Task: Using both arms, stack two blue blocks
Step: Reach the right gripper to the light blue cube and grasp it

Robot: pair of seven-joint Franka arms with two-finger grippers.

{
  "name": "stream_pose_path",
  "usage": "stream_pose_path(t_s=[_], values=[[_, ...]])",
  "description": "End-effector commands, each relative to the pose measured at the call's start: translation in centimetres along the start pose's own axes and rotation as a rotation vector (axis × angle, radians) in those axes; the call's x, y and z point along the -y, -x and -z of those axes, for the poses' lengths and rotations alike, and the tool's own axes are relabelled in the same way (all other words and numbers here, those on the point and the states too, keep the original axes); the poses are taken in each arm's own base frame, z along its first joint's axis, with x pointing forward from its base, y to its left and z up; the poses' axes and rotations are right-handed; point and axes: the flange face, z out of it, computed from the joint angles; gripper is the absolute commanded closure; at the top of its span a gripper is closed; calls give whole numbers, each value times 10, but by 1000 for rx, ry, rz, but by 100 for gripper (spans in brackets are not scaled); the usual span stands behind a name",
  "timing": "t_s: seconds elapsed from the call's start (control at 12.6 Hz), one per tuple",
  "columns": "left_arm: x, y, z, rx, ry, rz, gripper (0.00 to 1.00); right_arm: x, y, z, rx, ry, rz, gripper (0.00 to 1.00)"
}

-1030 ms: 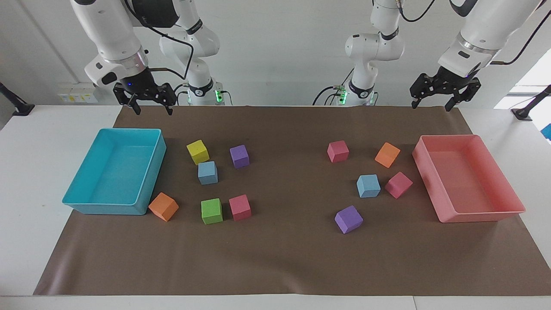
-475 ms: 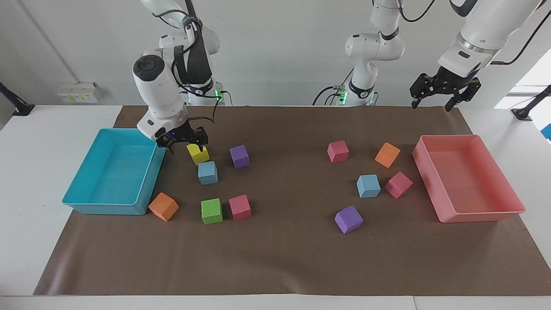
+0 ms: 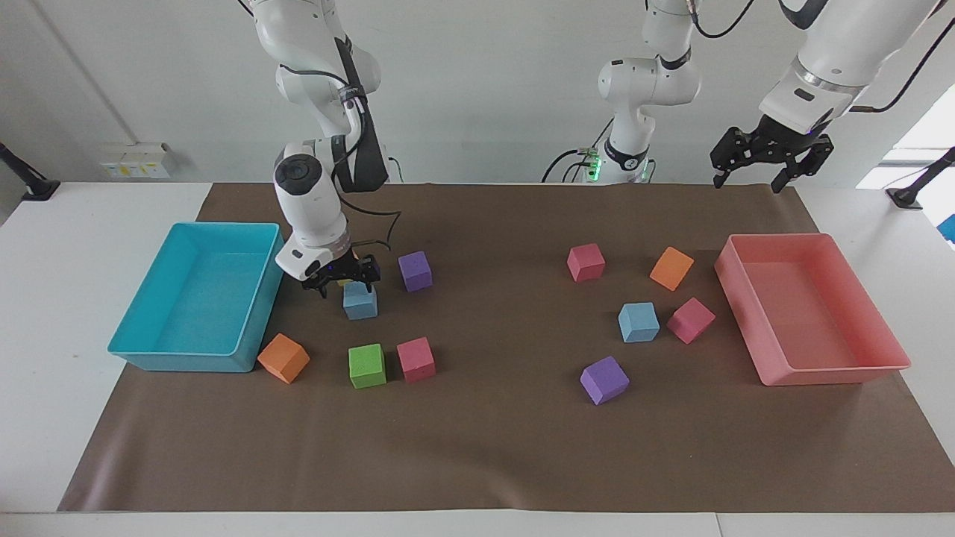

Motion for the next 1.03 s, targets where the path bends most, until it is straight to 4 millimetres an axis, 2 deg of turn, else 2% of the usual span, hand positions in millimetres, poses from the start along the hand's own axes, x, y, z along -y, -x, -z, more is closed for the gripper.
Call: stream_pose_path(t_s=[0.0,0.32,0.48,0.55,0.63,0.87,0.95], values=[[5,6,2,7,-5,-5,0,-3,10,-12,-12,-51,0,0],[4,6,2,7,-5,-7,0,-5,13,-31,-5,-50,31,0],[5,6,2,7,-5,-5,0,-5,18,-37,4,-88,-13,0],[4,6,2,7,-5,-7,0,-5,19,-37,4,-90,8,52],[5,6,2,7,-5,-5,0,-3,19,-37,5,-89,21,100],[5,6,2,7,-5,-5,0,-9,14,-32,-1,-94,12,100],[5,6,2,7,-5,-5,0,-8,5,-20,-22,-96,16,100]])
